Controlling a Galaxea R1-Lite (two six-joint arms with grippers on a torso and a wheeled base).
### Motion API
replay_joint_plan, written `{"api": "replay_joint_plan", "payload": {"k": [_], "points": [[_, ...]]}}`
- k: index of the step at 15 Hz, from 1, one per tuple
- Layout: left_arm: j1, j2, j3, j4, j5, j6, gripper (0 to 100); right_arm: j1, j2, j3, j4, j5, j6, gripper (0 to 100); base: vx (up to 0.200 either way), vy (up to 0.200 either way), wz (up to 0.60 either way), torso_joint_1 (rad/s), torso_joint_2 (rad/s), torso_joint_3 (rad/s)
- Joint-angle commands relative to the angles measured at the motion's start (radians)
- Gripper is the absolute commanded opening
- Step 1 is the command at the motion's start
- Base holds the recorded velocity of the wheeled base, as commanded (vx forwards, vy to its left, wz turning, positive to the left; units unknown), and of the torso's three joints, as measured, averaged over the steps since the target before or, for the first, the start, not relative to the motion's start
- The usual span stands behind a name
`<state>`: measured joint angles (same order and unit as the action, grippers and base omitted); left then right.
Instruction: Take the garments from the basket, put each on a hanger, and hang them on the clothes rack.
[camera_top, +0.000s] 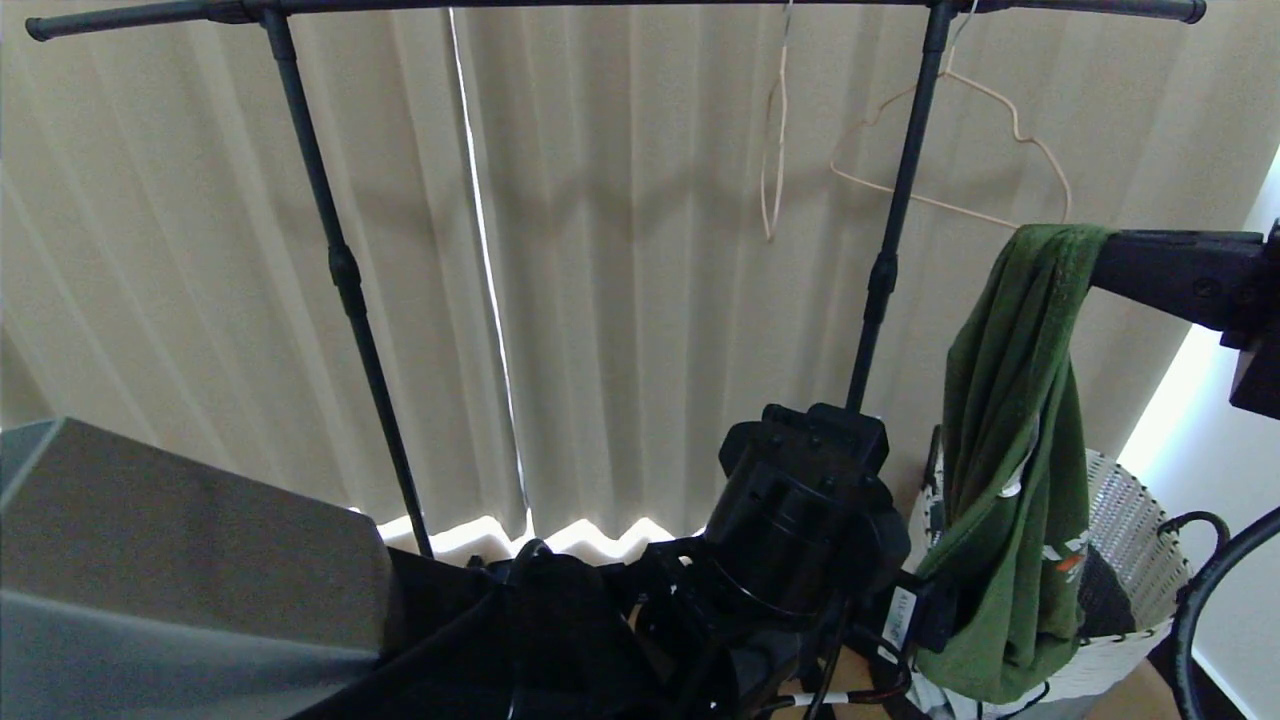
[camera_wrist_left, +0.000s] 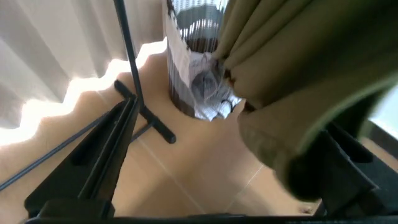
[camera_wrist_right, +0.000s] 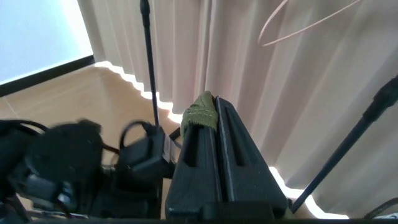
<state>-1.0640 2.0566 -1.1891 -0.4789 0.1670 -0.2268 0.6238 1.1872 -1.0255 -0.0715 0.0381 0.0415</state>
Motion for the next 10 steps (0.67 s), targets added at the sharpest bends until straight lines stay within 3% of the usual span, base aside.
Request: {"api": "replay_joint_plan", "payload": {"k": [1, 2, 4, 6, 8, 10], "points": [[0.001, 0.011, 0.005, 0.0, 0.0, 0.0, 100, 0.001, -0.014, -0.005, -0.001, -0.001, 0.0, 0, 0.0, 0.0, 0.0, 0.0, 0.0, 0.0], [0.001, 0.008, 0.01, 0.0, 0.002, 0.0, 0, 0.001, -0.014, -0.007, -0.001, -0.001, 0.0, 0, 0.0, 0.0, 0.0, 0.0, 0.0, 0.0], [0.001, -0.006, 0.029, -0.007, 0.005, 0.003, 0, 0.001, -0.011, -0.007, -0.001, -0.001, 0.0, 0, 0.0, 0.0, 0.0, 0.0, 0.0, 0.0], [-0.004, -0.023, 0.057, -0.063, 0.068, 0.011, 0, -0.001, -0.006, -0.013, -0.001, -0.001, 0.0, 0, 0.0, 0.0, 0.0, 0.0, 0.0, 0.0], [0.001, -0.072, 0.141, -0.122, 0.115, 0.066, 0, -0.001, 0.011, -0.028, -0.001, -0.001, 0.0, 0, 0.0, 0.0, 0.0, 0.0, 0.0, 0.0], [0.012, -0.179, 0.215, -0.145, 0.108, 0.098, 0, -0.003, 0.026, -0.05, -0.001, -0.001, 0.0, 0, 0.0, 0.0, 0.0, 0.0, 0.0, 0.0]]}}
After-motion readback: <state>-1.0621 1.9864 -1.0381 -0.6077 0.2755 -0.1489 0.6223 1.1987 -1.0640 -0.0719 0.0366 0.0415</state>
